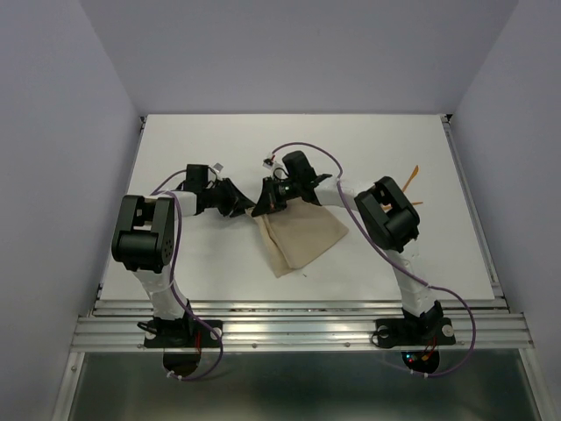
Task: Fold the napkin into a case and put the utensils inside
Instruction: Pick up the lower triangle-folded napkin from the center of the board.
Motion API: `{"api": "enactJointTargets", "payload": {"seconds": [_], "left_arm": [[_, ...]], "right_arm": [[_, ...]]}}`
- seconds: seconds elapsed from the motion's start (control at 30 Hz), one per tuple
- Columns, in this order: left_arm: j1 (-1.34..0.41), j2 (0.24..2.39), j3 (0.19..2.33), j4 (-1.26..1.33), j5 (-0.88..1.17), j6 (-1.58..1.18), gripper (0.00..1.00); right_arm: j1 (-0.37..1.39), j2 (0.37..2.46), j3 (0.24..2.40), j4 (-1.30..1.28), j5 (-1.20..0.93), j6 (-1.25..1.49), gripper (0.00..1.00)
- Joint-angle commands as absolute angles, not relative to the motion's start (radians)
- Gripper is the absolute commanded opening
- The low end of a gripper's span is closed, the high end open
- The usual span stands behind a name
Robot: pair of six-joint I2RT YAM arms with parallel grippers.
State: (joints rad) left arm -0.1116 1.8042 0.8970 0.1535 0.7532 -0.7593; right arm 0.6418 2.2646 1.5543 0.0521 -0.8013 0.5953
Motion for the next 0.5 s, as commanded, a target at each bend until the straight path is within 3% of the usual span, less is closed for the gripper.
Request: {"api": "enactJointTargets", "payload": {"seconds": [0.0,0.03,0.07,0.1,0.13,0.17,0.2,0.27,0.33,0.47], "left_arm": [[-0.12,1.799,0.882,0.172,0.788,-0.764,0.26],[-0.12,1.799,0.881,0.17,0.788,-0.765,0.2],[-0.12,1.799,0.879,0.169,0.788,-0.767,0.04],[-0.12,1.801,0.88,0.161,0.788,-0.769,0.0],[-0.12,1.802,0.881,0.158,0.787,-0.77,0.0],[-0.12,1.802,0.879,0.155,0.784,-0.773,0.0],[-0.12,1.801,0.877,0.153,0.782,-0.778,0.0],[-0.12,1.798,0.879,0.144,0.772,-0.781,0.0],[-0.12,1.796,0.887,0.118,0.759,-0.784,0.0],[-0.12,1.781,0.891,0.103,0.742,-0.799,0.0]], "right_arm": [[0.641,2.224,1.548,0.08,-0.763,0.574,0.01],[0.641,2.22,1.548,0.069,-0.752,0.569,0.01],[0.641,2.215,1.546,0.063,-0.74,0.568,0.05],[0.641,2.211,1.543,0.057,-0.723,0.563,0.15],[0.641,2.192,1.54,0.035,-0.692,0.555,0.3],[0.641,2.178,1.536,0.029,-0.675,0.551,0.35],[0.641,2.163,1.525,0.025,-0.634,0.539,0.52],[0.641,2.11,1.502,-0.035,-0.576,0.511,0.64],[0.65,2.065,1.482,-0.08,-0.44,0.46,0.73],[0.745,1.948,1.401,-0.149,-0.13,0.381,0.73]]}}
